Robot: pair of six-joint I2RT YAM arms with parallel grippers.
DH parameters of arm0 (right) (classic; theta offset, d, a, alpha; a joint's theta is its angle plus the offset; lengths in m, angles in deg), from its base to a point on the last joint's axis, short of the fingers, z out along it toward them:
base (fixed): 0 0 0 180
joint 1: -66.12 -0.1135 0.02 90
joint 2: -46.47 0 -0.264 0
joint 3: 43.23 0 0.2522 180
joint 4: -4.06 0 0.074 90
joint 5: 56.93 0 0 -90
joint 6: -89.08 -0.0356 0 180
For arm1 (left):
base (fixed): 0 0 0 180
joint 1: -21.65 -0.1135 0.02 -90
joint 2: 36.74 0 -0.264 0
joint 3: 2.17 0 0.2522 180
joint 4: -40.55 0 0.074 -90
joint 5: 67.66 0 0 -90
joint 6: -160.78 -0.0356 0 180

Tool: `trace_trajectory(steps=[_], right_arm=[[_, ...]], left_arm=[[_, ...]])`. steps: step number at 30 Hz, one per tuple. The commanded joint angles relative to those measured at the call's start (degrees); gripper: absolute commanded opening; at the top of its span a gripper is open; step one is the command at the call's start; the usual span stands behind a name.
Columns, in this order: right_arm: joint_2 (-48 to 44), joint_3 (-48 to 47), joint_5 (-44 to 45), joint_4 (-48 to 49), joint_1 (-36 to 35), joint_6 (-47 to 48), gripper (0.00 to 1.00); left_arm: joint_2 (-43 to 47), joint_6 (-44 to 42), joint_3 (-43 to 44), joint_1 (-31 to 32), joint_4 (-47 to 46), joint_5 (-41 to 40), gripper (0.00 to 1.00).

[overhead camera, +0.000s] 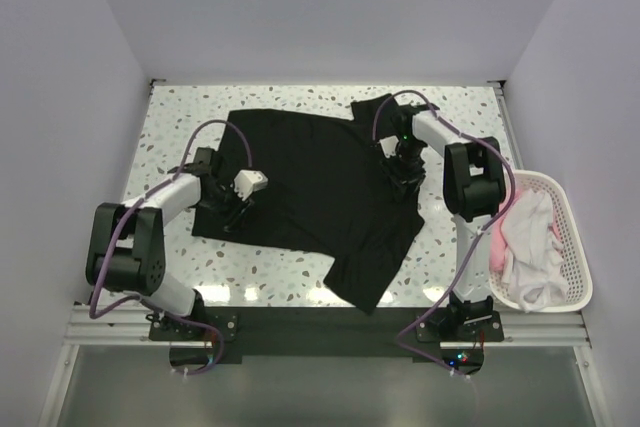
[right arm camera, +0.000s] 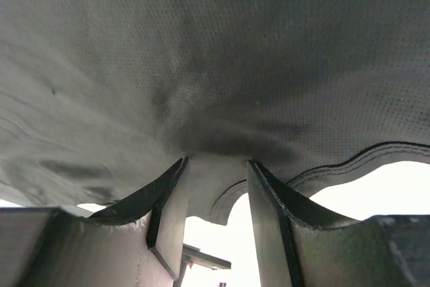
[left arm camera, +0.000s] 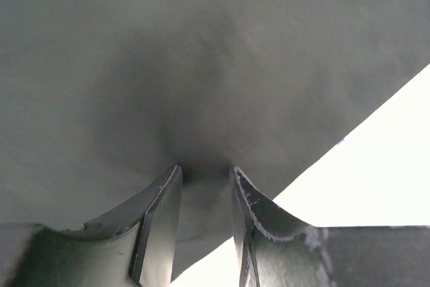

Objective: Fold and stack the t-shirts
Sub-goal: Flatten the tshirt out, then fold the tshirt

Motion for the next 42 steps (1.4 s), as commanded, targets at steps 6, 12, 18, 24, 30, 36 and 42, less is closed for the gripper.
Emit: trace_trajectory(steps=[6,12,18,24,30,36,42], right_arm=[[3.7,-4.9,4.2,1.1,-3.1,1.1,0.46],[4.9,-6.2,5.5,0.0,-3.4,2.7,0.46],[2.4,-4.0,3.1,-1.8,-3.4,4.7,0.47],[-0.3,-16.6,-8.4,-9.1,-2.7,4.2,0.56],[-1.7,-25.6,-9.4,-2.9,-1.4,-0.3,0.57],[1.7,-34.0,-5.0,10.0,0.3,-9.1,0.57],[4.5,-32.0,2.2,28.3,2.0,-16.8,0.59]], left_arm=[[10.0,-1.8,-9.0,-0.1,4.5,-3.9,0.38],[12.0,-5.0,-8.5,0.1,10.0,-4.4,0.36],[14.9,-10.4,-9.8,0.3,14.8,-3.5,0.37],[20.0,-12.7,-1.2,0.2,17.0,4.2,0.45],[14.2,-6.1,14.5,-0.9,8.8,8.8,0.66],[1.5,6.3,29.2,-4.1,-5.0,10.1,0.89],[-16.2,16.3,50.2,-8.5,-9.8,7.9,0.98]])
